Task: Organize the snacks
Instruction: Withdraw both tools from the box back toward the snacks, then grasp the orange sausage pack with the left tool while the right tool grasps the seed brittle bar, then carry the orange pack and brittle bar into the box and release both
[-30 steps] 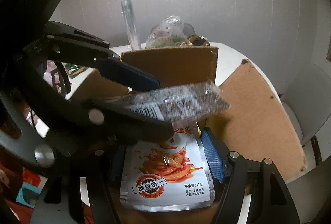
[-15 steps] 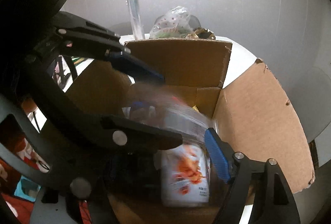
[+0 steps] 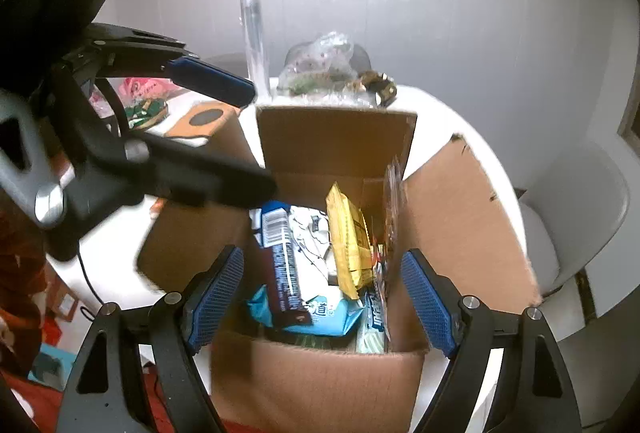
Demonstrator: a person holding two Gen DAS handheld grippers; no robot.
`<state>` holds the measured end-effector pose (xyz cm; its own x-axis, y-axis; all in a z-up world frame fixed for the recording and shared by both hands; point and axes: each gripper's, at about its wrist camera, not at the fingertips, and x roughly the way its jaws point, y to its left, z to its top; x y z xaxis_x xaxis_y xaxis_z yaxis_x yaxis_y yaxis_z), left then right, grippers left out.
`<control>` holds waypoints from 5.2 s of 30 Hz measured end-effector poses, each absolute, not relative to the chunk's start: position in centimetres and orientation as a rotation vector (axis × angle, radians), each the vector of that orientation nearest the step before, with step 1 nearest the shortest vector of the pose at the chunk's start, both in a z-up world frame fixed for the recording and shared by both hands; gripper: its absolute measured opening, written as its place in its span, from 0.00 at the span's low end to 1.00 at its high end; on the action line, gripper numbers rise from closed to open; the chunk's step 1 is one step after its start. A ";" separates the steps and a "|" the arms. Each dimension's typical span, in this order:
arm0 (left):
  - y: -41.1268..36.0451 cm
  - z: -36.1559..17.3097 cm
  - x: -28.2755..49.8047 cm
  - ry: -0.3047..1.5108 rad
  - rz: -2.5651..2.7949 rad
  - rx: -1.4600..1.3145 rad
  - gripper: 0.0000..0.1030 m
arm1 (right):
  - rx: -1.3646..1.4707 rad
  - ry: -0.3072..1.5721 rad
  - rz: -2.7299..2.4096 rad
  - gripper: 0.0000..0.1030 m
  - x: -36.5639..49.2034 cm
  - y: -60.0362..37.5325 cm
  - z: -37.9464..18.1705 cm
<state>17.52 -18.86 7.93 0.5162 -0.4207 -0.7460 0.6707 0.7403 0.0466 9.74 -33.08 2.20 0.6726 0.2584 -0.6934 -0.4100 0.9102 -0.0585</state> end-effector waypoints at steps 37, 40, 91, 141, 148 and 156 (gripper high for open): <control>2.5 -12.2 17.7 0.928 -0.277 0.173 0.79 | -0.336 0.874 0.606 0.70 6.7 -16.5 -11.5; 2.5 -12.6 18.8 0.933 -0.292 0.166 0.79 | -0.328 0.879 0.594 0.68 7.1 -17.0 -12.1; 2.6 -12.3 17.6 0.972 -0.380 0.168 0.66 | -0.293 0.805 0.516 0.37 10.0 -18.0 -12.5; 4.9 -8.8 10.6 0.805 -0.285 0.075 0.63 | -0.339 0.715 0.549 0.37 7.5 -16.8 -9.1; 6.2 -4.4 9.3 0.699 -0.239 0.037 0.63 | -0.378 0.593 0.589 0.37 5.6 -15.7 -3.6; 4.6 1.0 9.0 0.596 -0.238 0.051 0.63 | -0.364 0.491 0.607 0.37 4.9 -16.5 1.9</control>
